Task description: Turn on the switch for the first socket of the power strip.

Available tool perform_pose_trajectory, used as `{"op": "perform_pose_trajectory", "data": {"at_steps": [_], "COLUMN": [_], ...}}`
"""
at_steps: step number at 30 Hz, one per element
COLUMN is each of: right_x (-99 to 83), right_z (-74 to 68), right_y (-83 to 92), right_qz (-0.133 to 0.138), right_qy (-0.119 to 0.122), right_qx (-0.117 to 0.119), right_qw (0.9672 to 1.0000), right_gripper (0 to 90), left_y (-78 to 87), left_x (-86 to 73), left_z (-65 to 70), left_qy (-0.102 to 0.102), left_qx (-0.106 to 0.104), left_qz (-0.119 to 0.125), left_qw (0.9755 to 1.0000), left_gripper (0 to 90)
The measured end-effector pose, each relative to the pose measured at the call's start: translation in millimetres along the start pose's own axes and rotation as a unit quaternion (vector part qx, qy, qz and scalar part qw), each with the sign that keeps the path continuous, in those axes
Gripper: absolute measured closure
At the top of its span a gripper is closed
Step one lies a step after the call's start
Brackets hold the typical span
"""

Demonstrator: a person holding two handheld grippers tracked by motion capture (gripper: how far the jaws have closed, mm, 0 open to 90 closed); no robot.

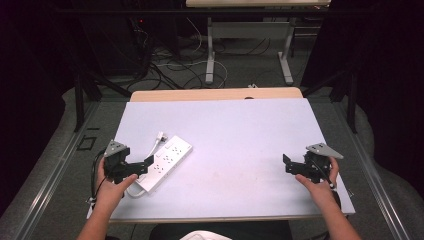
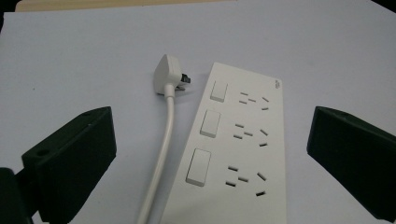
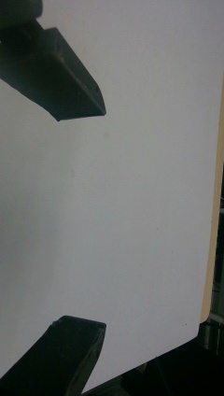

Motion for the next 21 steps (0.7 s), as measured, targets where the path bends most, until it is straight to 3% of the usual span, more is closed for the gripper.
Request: {"op": "perform_pose_trajectory", "data": {"at_steps": [8,14,21], "right_x": [-0.4,-0.5,-1.3], "right_z": [-3.6,-4.1,-5.3], "right_y": [0.6,-0.2,-0.3], "right_qz": [0.004,0.007,0.004], "right_qy": [0.006,0.001,0.0], "right_qx": [0.008,0.007,0.011], "right_qw": [0.9999,1.0,0.9999], "right_gripper": [0.0,0.0,0.0], "left_y": [1.8,3.7,9.7], "left_x": [2.5,4.9,8.5], "left_z": [0.4,-0.6,-7.4], "left_qy": [-0.004,0.006,0.013], "left_qx": [0.007,0.008,0.023], "left_qz": [-0.006,-0.011,-0.019], "left_qw": [1.0,0.9999,0.9995], "left_gripper": [5.1,5.7,12.1]}}
Point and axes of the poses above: each handheld gripper's, and its own axes: y roughly backward along the jaws, x roughly out of its top, z roughly to its right, the point moved 9 cm from there along -y, roughly forward along the jaws, and after that the axes turned 9 degrees about y, right-handed, at the moved point
